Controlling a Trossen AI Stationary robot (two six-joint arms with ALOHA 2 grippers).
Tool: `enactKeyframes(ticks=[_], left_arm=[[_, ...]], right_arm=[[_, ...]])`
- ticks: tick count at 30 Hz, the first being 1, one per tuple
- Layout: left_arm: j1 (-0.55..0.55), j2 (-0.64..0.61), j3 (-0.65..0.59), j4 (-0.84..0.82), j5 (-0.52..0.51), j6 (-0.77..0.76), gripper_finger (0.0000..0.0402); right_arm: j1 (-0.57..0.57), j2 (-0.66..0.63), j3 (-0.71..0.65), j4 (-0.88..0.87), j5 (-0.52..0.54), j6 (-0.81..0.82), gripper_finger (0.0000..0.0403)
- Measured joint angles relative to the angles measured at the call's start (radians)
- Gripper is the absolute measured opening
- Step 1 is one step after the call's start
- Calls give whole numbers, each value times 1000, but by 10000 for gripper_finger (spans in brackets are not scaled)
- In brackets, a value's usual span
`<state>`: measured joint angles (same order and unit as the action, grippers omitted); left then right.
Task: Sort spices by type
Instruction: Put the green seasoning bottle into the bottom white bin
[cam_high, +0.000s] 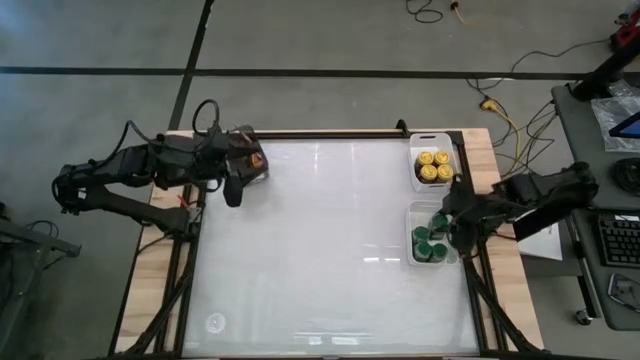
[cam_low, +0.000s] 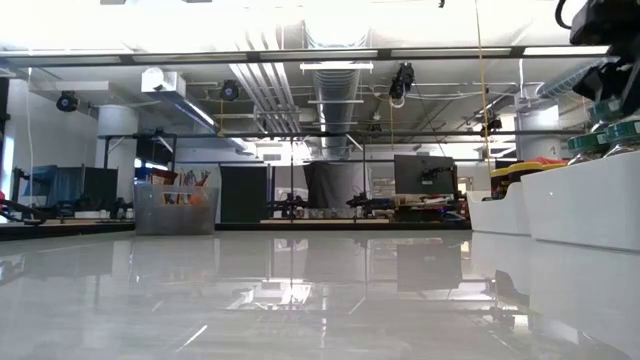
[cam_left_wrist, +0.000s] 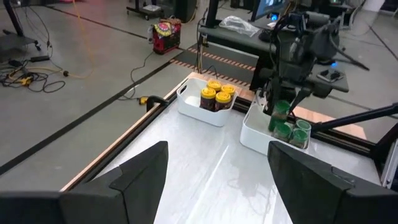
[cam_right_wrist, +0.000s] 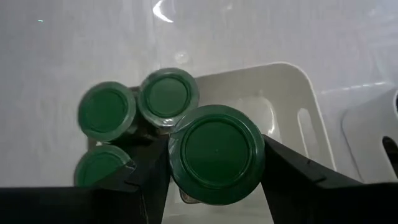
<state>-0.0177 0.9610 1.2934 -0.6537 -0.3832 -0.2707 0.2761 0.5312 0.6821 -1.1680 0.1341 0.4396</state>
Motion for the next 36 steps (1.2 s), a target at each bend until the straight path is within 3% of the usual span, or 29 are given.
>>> enactKeyframes(ticks=[8,18,28,36], left_arm=[[0,-21,0,1,0,16,261],[0,-22,0,0,0,26,261],[0,-24,0,-9,0,67,261],[0,-39,0,-9,0,113,261]], right_arm=[[133,1,-2,9,131,119,198],[301,27,-14,-10,185,247,198],[324,184,-14,14,207,240,198],[324,203,-13,33,207,276,198]])
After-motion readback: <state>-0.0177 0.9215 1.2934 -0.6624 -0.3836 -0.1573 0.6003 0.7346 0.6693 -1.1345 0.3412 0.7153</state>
